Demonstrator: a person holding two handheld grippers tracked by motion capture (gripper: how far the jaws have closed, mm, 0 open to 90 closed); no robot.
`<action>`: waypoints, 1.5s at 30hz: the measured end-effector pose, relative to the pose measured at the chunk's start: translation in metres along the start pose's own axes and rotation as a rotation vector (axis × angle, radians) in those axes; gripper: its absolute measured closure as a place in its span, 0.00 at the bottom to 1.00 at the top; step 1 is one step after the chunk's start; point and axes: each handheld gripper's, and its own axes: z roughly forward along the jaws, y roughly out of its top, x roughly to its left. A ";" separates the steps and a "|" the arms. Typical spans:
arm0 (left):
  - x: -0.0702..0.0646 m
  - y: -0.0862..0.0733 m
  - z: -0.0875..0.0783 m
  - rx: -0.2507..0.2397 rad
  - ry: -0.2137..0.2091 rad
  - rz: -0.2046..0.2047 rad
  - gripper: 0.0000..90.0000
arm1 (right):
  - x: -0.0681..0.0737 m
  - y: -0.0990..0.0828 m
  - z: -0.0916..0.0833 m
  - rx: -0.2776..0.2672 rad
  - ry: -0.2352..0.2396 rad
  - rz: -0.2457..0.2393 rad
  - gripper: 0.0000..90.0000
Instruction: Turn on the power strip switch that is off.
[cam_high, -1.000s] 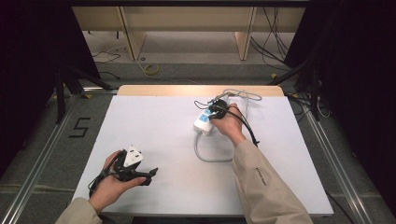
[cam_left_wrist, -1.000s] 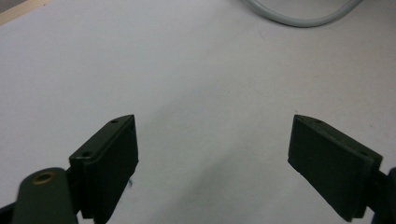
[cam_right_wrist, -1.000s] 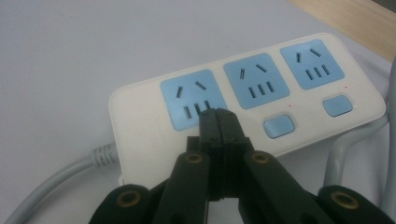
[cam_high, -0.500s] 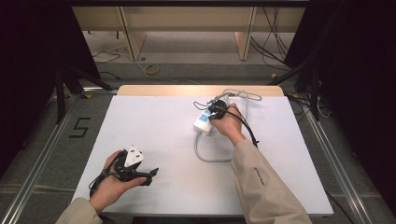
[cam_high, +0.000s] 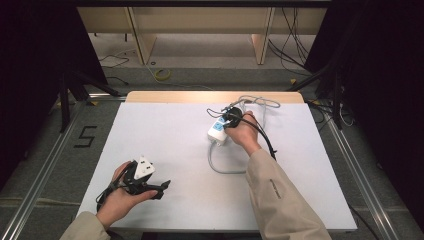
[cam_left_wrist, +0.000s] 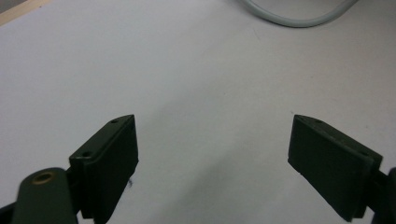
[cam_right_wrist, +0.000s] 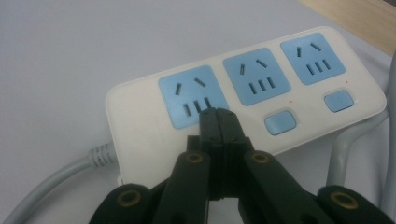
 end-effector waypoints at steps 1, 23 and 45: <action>0.000 0.000 0.000 0.001 0.000 0.004 0.18 | 0.000 0.000 0.001 0.000 0.001 0.004 1.00; 0.001 0.000 0.000 0.003 0.002 0.003 0.18 | -0.001 -0.002 0.000 -0.014 0.005 0.019 1.00; 0.002 0.000 0.000 0.004 0.002 0.000 0.18 | -0.001 -0.004 -0.002 -0.043 0.011 0.037 1.00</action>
